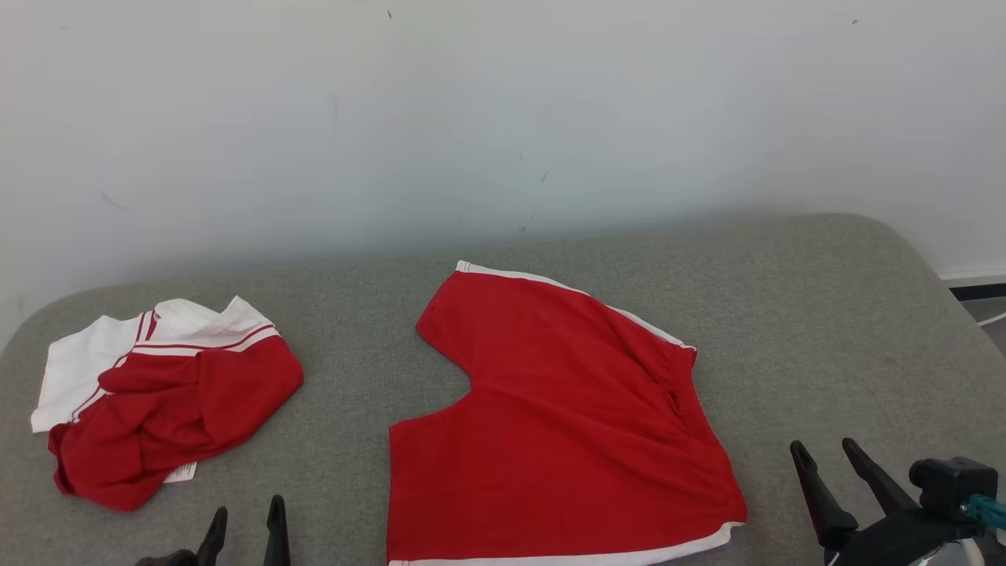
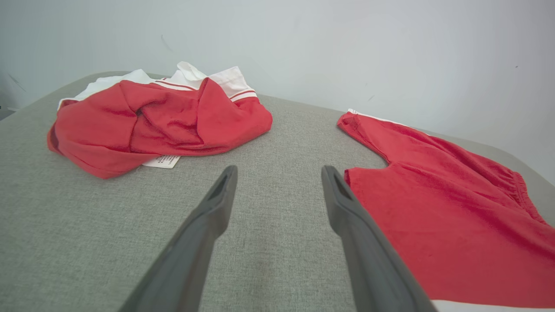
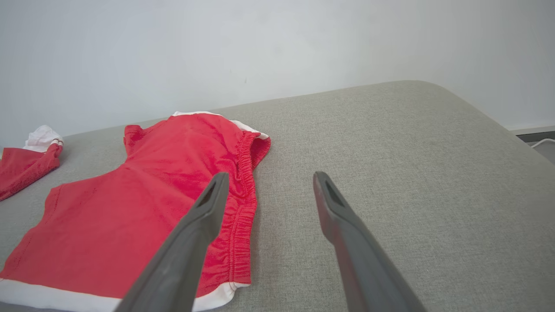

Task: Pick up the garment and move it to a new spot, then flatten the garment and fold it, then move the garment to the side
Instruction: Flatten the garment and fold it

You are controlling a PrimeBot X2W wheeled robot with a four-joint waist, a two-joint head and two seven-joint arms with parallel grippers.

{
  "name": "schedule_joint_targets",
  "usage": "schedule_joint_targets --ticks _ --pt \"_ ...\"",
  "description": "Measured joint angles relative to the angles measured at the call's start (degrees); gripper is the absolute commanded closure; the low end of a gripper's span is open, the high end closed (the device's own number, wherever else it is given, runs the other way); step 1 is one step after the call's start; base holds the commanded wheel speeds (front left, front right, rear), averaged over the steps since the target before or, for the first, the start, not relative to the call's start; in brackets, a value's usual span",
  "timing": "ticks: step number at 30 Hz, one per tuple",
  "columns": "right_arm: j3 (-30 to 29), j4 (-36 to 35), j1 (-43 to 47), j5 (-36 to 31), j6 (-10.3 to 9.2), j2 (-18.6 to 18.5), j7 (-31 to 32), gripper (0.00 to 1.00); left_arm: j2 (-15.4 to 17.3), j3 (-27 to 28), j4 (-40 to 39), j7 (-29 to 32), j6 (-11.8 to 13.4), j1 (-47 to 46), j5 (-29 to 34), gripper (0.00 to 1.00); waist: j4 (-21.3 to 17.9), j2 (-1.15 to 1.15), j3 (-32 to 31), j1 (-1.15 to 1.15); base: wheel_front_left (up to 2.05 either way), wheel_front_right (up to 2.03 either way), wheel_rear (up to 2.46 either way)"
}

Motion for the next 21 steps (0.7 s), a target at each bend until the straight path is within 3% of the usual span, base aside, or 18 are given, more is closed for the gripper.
schedule_joint_targets --ticks 8,21 --pt "-5.1 -0.9 3.0 -4.6 0.00 2.3 0.0 0.00 -2.6 3.3 -3.8 0.0 0.0 2.9 5.4 0.00 -0.4 0.00 0.4 0.00 0.00 0.00 0.00" --pt "-10.3 -3.3 5.3 -10.9 0.00 5.2 0.0 0.00 -4.0 4.6 -7.8 0.0 0.0 4.0 10.6 0.00 -0.5 0.00 1.1 0.00 0.00 0.00 0.00"
